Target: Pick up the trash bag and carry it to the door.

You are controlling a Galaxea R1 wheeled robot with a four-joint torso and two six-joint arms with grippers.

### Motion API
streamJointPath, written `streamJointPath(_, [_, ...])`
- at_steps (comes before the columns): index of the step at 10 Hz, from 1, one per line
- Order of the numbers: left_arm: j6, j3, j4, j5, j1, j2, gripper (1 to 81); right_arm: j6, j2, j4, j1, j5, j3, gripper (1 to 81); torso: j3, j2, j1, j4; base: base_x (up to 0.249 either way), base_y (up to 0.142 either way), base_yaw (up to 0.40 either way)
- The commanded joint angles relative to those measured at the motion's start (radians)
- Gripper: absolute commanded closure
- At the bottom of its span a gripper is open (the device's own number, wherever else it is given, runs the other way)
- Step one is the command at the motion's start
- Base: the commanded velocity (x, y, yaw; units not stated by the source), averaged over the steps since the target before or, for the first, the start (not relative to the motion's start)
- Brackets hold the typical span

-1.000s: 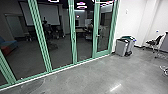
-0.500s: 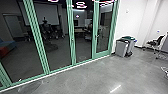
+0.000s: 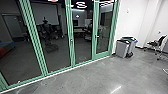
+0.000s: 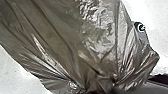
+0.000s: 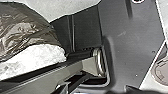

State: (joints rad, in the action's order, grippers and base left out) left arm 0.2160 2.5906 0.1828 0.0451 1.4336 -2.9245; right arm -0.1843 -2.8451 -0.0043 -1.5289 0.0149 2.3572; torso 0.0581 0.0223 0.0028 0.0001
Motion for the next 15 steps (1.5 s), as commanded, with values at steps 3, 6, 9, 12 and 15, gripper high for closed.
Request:
streamJointPath(3, [0.010,-0.003,-0.009,0.058,-0.055,0.008,81.1,0.002,0.010,-0.005,0.049,0.053,-0.012,1.0,0.000,0.000,0.000,0.000,0.164,0.000,0.000])
streamJointPath(6, [0.010,-0.003,-0.008,0.058,-0.055,0.007,81.1,0.002,0.010,-0.005,0.049,0.053,-0.009,1.0,0.000,0.000,0.000,0.000,0.164,0.000,0.000])
streamJointPath(9, [0.010,-0.003,-0.008,0.058,-0.055,0.008,81.1,0.000,0.010,-0.005,0.049,0.053,-0.009,1.0,0.000,0.000,0.000,0.000,0.164,0.000,0.000])
streamJointPath(12, [0.010,-0.004,-0.008,0.056,-0.055,0.008,81.1,0.000,0.010,-0.002,0.049,0.053,-0.009,1.0,0.000,0.000,0.000,0.000,0.164,-0.064,0.000])
streamJointPath(15, [0.010,-0.003,-0.008,0.056,-0.055,0.008,81.1,0.000,0.010,-0.002,0.048,0.053,-0.007,1.0,0.000,0.000,0.001,0.000,0.164,-0.067,0.000])
